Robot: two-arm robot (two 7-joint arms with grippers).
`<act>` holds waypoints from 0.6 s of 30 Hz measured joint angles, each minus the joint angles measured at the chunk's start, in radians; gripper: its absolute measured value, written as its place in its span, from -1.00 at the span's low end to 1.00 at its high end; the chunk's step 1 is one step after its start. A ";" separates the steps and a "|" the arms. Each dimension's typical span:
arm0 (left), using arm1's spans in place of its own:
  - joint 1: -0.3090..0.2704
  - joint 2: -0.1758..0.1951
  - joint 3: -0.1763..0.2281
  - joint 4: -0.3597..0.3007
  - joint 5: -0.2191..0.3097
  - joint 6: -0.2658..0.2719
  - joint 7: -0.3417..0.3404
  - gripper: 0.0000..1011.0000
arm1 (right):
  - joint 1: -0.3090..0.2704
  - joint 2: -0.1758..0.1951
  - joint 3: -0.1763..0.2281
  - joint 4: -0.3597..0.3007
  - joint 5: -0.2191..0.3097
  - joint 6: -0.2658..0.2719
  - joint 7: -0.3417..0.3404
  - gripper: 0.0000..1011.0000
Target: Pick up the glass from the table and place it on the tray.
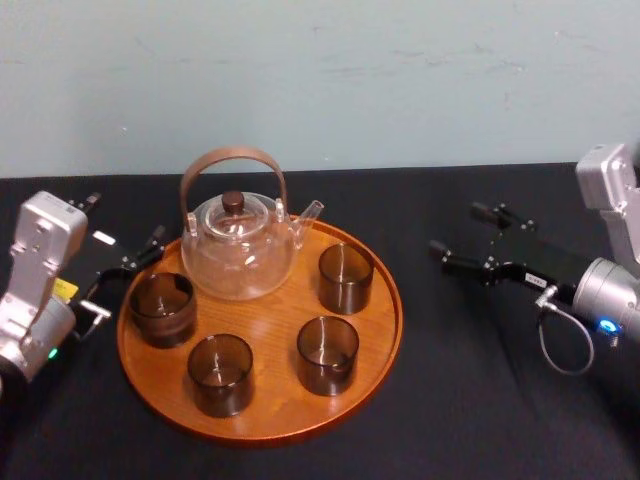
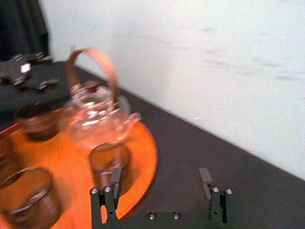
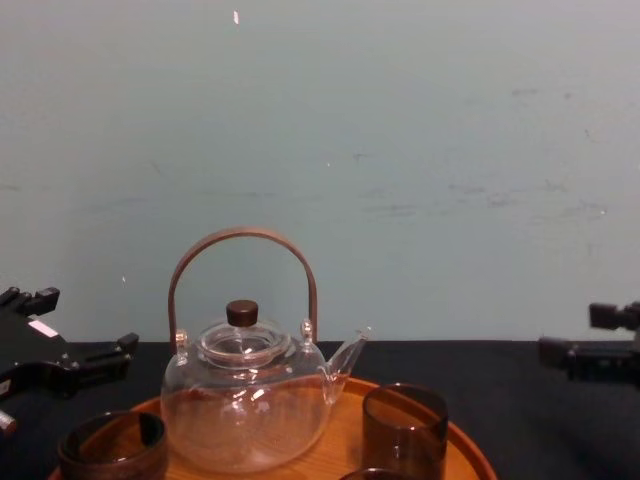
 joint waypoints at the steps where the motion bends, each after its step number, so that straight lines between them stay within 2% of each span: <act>1: 0.000 0.000 0.000 0.000 0.000 0.000 0.000 0.98 | -0.006 -0.004 0.006 -0.002 -0.001 -0.007 -0.013 0.98; 8: 0.000 0.000 0.000 0.000 0.000 0.000 0.000 0.98 | -0.047 -0.047 0.051 -0.006 -0.038 -0.054 -0.112 0.98; 18: 0.000 0.000 0.000 0.000 0.000 0.000 0.000 0.98 | -0.070 -0.082 0.077 0.016 -0.079 -0.057 -0.164 0.98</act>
